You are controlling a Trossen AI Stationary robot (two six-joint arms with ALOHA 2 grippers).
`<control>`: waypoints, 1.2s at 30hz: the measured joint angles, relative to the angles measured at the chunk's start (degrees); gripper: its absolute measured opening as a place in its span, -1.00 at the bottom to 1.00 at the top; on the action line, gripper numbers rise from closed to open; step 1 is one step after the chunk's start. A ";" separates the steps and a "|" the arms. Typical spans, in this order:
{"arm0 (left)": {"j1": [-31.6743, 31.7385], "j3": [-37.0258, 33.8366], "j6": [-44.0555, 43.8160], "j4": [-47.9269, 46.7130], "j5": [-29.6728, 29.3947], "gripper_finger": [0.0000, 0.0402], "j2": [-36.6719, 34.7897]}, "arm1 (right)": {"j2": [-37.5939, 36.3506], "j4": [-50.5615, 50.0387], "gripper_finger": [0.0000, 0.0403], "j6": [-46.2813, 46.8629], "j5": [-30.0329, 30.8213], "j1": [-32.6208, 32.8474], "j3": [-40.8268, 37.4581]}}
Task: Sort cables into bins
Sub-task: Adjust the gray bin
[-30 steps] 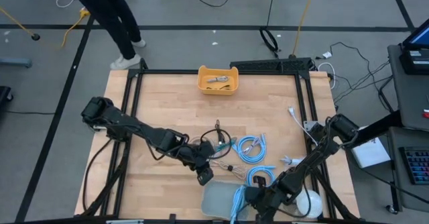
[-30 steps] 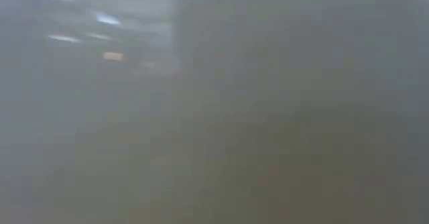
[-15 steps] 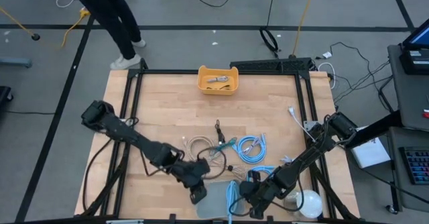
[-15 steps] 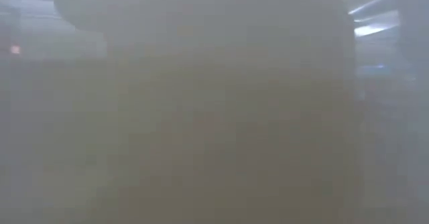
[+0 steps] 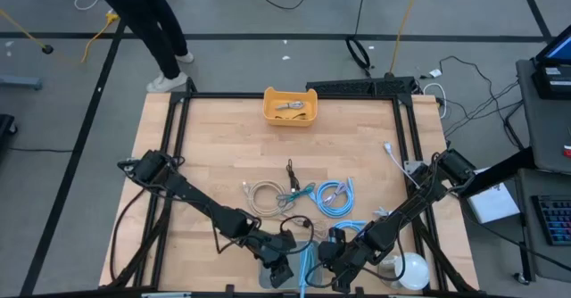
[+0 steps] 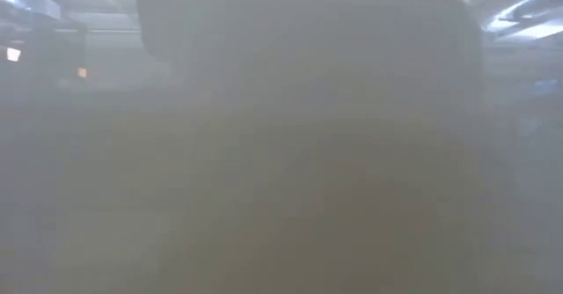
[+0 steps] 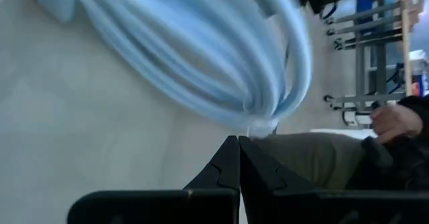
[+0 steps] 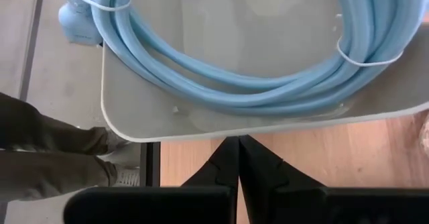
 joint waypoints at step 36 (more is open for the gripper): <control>5.22 0.02 2.45 6.92 2.01 -1.00 -0.26 | 0.00 1.36 -1.00 -1.13 0.25 -1.42 -0.02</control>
